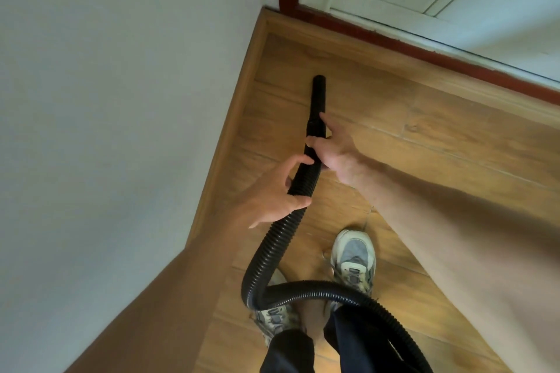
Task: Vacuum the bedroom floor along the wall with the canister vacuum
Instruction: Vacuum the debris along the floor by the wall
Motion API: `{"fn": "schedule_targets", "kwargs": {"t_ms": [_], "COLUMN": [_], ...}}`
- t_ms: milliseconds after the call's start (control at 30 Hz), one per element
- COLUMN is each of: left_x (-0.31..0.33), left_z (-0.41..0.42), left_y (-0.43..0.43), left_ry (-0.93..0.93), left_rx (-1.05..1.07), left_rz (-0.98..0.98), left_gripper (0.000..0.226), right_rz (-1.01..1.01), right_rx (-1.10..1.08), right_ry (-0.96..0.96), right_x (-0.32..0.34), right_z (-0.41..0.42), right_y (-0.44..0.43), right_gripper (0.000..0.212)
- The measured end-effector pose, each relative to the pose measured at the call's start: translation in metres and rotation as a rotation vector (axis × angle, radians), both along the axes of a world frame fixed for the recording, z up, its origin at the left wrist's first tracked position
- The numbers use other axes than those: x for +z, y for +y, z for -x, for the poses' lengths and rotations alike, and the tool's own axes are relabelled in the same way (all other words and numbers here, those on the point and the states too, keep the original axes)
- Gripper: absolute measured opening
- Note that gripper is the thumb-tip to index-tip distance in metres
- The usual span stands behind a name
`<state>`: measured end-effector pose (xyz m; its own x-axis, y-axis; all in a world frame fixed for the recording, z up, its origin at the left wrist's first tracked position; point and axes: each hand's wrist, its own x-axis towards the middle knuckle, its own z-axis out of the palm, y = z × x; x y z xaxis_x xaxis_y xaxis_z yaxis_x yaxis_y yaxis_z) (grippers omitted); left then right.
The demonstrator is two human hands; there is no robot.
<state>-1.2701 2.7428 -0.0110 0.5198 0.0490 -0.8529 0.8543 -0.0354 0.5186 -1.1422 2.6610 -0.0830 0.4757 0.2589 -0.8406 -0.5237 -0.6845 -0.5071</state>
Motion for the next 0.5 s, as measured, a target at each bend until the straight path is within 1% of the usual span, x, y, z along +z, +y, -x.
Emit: {"fn": "schedule_targets", "kwargs": {"t_ms": [167,233,333,500], "left_x": [0.006,0.006,0.006,0.017], "left_z": [0.056,0.073,0.084,0.080], "left_y": [0.008,0.008,0.003,-0.023], "left_ry": [0.068,0.082,0.091,0.059], "left_rx": [0.159,0.196,0.204,0.109], "left_rz": [-0.046,-0.065,-0.053,0.013], "left_gripper": [0.064,0.064,0.064,0.063], "right_rz": [-0.077,-0.098,-0.097,-0.067], "right_rx": [0.255,0.320,0.347,0.353], "right_ry": [0.025,0.028,0.041,0.087], "right_x": [-0.010,-0.010,-0.008,-0.005], "right_z": [0.056,0.070,0.079,0.078], "right_y": [0.042,0.049,0.042,0.007], "right_gripper": [0.072,0.071,0.071,0.068]}}
